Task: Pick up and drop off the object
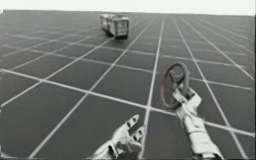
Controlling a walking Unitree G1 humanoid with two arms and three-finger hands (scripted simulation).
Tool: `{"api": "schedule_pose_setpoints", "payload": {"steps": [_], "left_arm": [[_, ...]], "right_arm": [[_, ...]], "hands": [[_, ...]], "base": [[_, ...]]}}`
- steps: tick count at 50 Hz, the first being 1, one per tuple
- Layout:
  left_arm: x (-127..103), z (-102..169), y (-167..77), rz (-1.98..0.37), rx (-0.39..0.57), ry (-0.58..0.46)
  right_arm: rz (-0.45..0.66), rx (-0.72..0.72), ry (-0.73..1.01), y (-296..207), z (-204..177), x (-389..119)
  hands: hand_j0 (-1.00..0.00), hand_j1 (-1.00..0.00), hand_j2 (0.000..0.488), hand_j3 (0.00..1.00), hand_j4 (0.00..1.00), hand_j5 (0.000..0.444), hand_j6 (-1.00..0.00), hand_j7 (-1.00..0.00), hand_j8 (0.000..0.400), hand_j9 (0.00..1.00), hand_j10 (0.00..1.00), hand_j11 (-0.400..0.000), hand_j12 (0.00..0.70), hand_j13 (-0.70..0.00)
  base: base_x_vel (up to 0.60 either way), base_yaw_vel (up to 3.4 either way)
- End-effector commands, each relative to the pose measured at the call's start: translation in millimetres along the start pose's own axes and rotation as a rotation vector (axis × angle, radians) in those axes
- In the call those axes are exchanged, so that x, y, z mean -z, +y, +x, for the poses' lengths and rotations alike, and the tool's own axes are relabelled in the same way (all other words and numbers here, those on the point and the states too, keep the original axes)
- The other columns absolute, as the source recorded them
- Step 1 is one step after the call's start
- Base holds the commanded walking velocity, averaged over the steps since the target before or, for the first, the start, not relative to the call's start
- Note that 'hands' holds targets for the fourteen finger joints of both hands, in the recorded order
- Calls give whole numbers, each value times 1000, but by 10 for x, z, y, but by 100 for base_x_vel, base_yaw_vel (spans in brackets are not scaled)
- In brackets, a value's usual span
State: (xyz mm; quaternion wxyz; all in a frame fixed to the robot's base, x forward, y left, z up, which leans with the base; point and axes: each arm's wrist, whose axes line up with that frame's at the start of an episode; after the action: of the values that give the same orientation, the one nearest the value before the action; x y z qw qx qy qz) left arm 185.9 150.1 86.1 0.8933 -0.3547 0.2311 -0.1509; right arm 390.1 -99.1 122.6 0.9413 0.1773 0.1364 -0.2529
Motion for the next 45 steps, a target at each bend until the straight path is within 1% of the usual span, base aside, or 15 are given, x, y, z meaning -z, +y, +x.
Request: {"api": "schedule_pose_setpoints", "payload": {"steps": [1,45], "left_arm": [[-27,10,-66,24,12,-3],[-27,10,-66,24,12,-3]], "right_arm": [[39,-9,-38,-26,-6,-133],[39,-9,-38,-26,-6,-133]], "hands": [[0,0,0,1000,1000,0,0,0,0,1000,1000,-400,0,-700],[0,0,0,1000,1000,0,0,0,0,1000,1000,-400,0,-700]], "base": [[60,1],[59,2]]}}
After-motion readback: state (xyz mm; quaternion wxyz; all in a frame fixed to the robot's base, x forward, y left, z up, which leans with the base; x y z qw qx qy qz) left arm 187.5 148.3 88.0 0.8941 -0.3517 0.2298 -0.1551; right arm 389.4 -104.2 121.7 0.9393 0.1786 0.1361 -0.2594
